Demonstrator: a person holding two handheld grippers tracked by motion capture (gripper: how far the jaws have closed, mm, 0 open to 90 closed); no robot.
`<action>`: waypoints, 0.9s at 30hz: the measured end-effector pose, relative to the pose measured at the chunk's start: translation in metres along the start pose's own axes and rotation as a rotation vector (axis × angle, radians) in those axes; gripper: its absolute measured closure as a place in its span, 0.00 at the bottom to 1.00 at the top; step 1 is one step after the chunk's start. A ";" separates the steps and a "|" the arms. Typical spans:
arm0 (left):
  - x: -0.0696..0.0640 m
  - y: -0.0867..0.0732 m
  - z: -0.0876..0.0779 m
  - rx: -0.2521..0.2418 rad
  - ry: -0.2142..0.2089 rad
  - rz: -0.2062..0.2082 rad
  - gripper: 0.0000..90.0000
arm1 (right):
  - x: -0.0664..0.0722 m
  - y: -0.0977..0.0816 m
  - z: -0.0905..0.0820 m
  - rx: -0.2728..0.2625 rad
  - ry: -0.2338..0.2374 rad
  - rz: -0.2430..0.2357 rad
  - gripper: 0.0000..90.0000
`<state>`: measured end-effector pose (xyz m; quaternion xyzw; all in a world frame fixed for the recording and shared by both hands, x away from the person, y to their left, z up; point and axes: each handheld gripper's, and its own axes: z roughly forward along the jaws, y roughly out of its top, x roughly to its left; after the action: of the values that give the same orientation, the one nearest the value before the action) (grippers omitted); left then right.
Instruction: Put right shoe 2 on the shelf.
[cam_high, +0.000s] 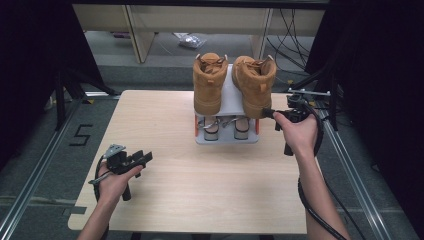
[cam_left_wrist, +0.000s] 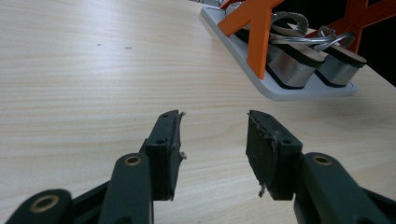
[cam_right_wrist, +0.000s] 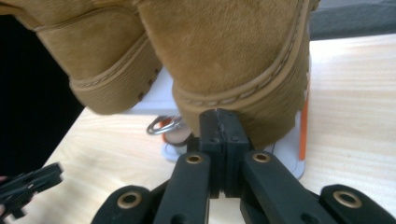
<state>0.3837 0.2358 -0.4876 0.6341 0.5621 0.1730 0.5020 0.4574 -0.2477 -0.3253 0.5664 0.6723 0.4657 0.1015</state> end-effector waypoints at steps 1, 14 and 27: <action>0.000 0.000 0.000 0.000 0.003 -0.004 0.60 | 0.002 0.000 0.002 0.003 -0.002 0.018 1.00; -0.003 -0.002 0.002 0.010 0.002 0.002 0.60 | 0.008 0.008 0.011 -0.011 -0.035 0.009 1.00; -0.003 0.000 0.003 0.004 -0.002 0.011 0.60 | 0.006 0.016 0.023 -0.016 -0.051 -0.049 1.00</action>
<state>0.3854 0.2314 -0.4877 0.6382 0.5586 0.1740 0.5005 0.4810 -0.2321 -0.3238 0.5608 0.6794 0.4537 0.1344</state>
